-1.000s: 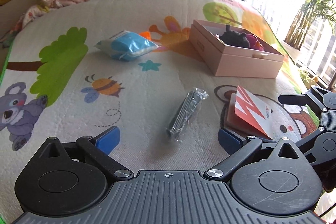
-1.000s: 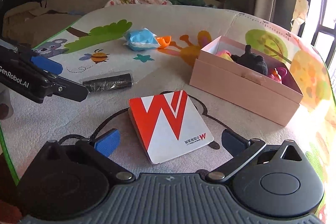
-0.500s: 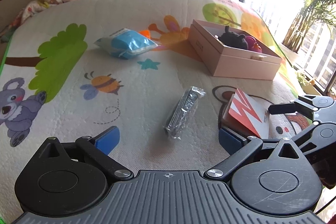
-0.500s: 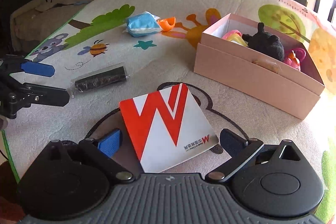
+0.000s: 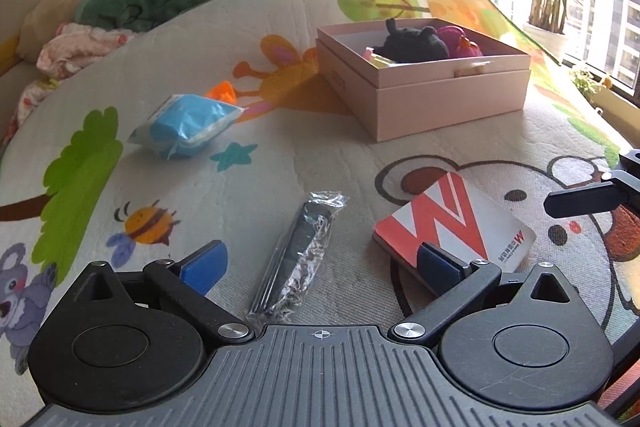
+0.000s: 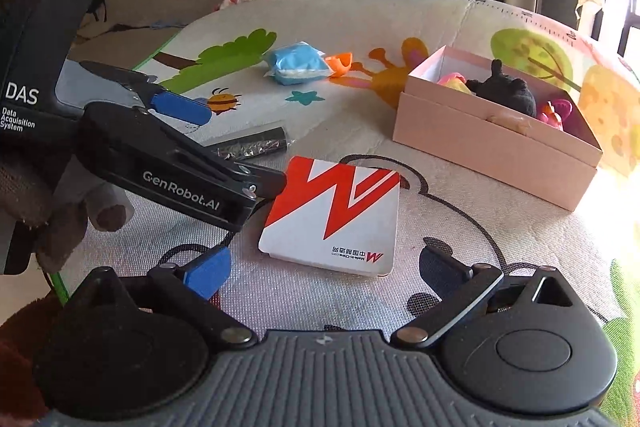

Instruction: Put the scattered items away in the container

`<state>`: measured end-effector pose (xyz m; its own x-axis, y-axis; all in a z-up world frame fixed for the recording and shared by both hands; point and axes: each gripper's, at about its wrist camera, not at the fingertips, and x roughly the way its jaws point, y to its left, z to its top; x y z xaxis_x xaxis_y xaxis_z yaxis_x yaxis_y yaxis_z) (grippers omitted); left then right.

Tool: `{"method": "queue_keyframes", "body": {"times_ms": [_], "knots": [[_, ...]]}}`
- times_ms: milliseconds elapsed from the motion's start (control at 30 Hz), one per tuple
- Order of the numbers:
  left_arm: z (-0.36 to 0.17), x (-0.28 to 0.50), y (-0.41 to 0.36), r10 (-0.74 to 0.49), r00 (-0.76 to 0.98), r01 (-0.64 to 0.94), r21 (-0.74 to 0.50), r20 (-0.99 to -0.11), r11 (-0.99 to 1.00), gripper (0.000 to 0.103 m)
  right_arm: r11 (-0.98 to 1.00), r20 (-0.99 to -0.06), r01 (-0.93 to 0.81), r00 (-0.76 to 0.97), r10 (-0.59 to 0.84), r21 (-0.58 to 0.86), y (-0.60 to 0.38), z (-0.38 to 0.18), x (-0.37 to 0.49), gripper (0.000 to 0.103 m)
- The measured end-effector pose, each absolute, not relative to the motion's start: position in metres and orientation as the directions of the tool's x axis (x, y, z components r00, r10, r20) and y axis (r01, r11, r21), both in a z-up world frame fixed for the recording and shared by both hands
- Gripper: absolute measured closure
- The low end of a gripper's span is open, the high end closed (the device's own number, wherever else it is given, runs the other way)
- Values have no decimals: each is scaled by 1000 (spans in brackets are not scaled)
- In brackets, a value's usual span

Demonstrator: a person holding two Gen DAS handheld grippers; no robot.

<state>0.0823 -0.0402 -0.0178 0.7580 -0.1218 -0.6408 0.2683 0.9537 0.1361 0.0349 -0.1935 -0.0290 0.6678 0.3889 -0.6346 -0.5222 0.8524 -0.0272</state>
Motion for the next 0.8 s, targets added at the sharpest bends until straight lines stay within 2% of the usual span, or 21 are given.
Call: {"method": "queue_keyframes", "body": {"times_ms": [100, 267, 433, 633, 767, 800], "knots": [[-18, 87, -41, -107, 767, 265, 161, -633, 951, 0, 854, -636, -519, 673, 378, -42, -189, -35, 38, 2], [0, 90, -8, -119, 787, 178, 37, -605, 983, 0, 873, -616, -486, 700, 362, -39, -181, -37, 49, 2], [3, 79, 27, -82, 791, 95, -11, -607, 995, 0, 899, -623, -436, 694, 361, 34, -176, -37, 74, 2], [-8, 63, 38, -135, 759, 136, -48, -637, 990, 0, 883, -641, -469, 677, 361, 2, -169, -40, 73, 20], [-13, 64, 26, -170, 755, 178, -52, -633, 983, 1, 882, -649, -470, 678, 346, -22, -179, -38, 60, 20], [-13, 65, 23, -179, 754, 187, -54, -632, 981, 5, 885, -645, -464, 688, 333, -39, -182, -38, 55, 20]]}}
